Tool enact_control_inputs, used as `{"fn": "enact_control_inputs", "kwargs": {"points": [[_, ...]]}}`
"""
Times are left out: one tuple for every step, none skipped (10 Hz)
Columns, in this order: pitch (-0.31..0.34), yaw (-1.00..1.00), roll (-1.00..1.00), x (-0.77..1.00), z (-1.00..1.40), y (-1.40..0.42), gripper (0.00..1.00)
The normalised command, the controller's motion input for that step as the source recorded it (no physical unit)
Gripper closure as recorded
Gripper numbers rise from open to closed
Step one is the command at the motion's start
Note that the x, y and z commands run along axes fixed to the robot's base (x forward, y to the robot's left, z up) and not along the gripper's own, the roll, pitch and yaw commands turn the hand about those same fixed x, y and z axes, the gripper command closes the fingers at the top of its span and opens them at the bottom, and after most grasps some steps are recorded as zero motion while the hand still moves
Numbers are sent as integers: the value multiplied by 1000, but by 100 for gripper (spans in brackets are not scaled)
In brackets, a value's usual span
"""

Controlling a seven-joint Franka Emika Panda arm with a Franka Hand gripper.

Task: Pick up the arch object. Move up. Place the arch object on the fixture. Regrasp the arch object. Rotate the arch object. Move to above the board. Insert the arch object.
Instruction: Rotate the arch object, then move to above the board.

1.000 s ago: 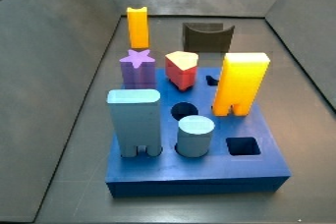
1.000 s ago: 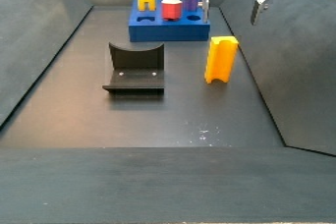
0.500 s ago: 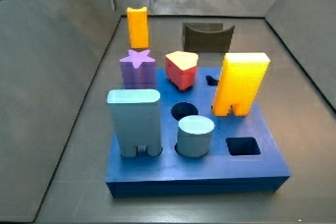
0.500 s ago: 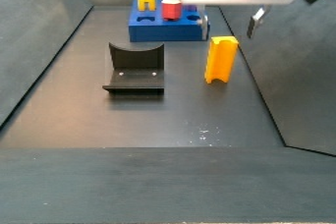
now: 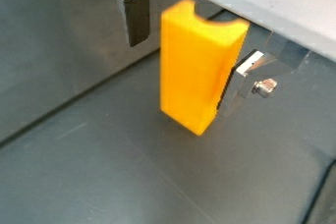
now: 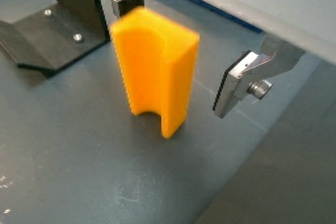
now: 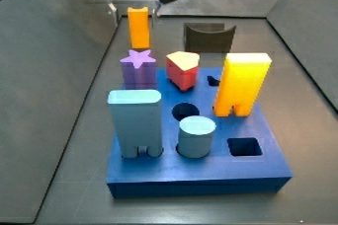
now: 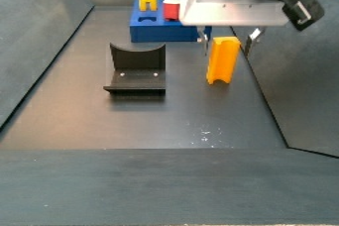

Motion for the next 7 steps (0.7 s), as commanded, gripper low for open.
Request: {"fn": "enact_control_inputs", "kwargs": {"points": [[-35,30,-149,0,0,0,100],[-214,-211,-173,-193,1000,-128,100],[-209,-209,-173,-195,1000,-127,100],[-172,-156,-159,-188,1000,-110,100],[-120,-115,-145,-175,1000,-101,100],[-54,-80,-131,-166,1000,-98,100],[1,-61,-117,-156,1000,-92,100]]}}
